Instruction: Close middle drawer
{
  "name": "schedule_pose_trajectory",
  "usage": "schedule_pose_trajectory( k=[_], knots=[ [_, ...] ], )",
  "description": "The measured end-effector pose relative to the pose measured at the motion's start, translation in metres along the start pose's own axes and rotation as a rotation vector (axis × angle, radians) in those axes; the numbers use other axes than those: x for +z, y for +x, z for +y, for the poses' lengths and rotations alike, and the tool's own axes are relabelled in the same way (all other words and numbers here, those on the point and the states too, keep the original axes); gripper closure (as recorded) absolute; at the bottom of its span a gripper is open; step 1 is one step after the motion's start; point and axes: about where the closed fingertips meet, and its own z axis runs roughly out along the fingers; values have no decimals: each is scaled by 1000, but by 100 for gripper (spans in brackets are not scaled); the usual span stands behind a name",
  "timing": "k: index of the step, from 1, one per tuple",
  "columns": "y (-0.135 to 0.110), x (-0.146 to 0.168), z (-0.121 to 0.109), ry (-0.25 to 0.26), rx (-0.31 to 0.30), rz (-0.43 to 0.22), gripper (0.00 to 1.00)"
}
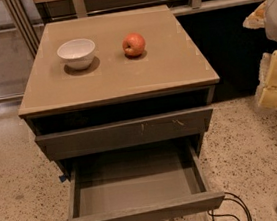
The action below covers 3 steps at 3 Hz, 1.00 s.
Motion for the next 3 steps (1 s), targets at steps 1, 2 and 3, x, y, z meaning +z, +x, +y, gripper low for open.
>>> schedule_pose_trajectory(
  k=[1,2,3],
  knots=[
    [0,0,0,0,0,0,0],
    [-2,14,5,-12,-7,-25,0],
    [-16,53,18,-56,10,-88,0]
  ],
)
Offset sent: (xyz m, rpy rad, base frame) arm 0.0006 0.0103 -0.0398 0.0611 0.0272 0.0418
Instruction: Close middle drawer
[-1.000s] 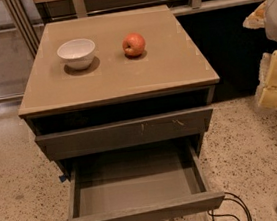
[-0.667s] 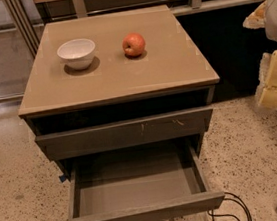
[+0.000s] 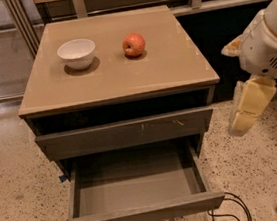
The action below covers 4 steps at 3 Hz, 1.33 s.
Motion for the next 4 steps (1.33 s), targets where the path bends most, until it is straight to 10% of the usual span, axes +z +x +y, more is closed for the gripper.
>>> schedule_pose_trajectory(
  k=[2,4],
  knots=[
    [-12,86,45,-56,12,-167,48],
    [45,130,83,-101,67,-217,95]
  ],
)
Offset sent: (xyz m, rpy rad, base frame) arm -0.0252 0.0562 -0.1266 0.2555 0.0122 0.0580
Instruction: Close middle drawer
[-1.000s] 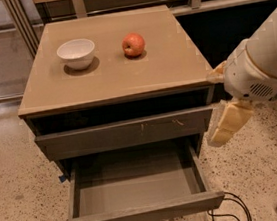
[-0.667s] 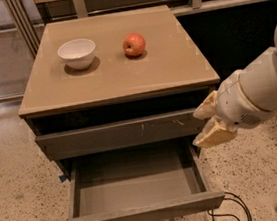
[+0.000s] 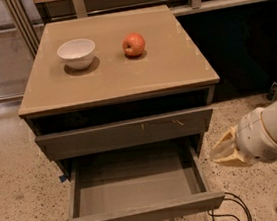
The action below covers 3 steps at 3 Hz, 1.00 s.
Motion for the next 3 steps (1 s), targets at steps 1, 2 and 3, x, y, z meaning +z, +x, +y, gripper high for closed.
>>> schedule_pose_trajectory(
  k=[1,2,3],
  knots=[
    [1,1,1,-3,1,0,100],
    [-7,-8,9,11,-27,-2,100],
    [4,10,27,-7,-6,-15,100]
  ],
)
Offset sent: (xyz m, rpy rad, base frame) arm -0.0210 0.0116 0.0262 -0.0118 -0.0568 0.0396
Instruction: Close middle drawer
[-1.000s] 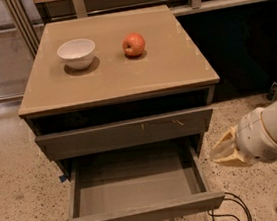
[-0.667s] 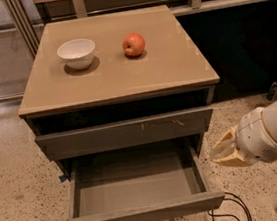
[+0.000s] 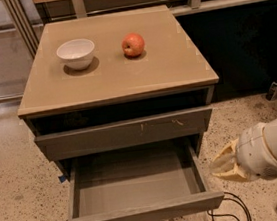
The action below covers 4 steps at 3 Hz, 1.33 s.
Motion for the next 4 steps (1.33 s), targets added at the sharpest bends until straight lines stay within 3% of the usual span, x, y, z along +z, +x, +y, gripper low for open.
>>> schedule_pose_trajectory(
  k=[2,3,4],
  knots=[
    [43,83,38,-84,72,-23,100],
    [58,141,48,-122,75,-23,100],
    [73,200,46,-128,79,-8,100]
  ],
)
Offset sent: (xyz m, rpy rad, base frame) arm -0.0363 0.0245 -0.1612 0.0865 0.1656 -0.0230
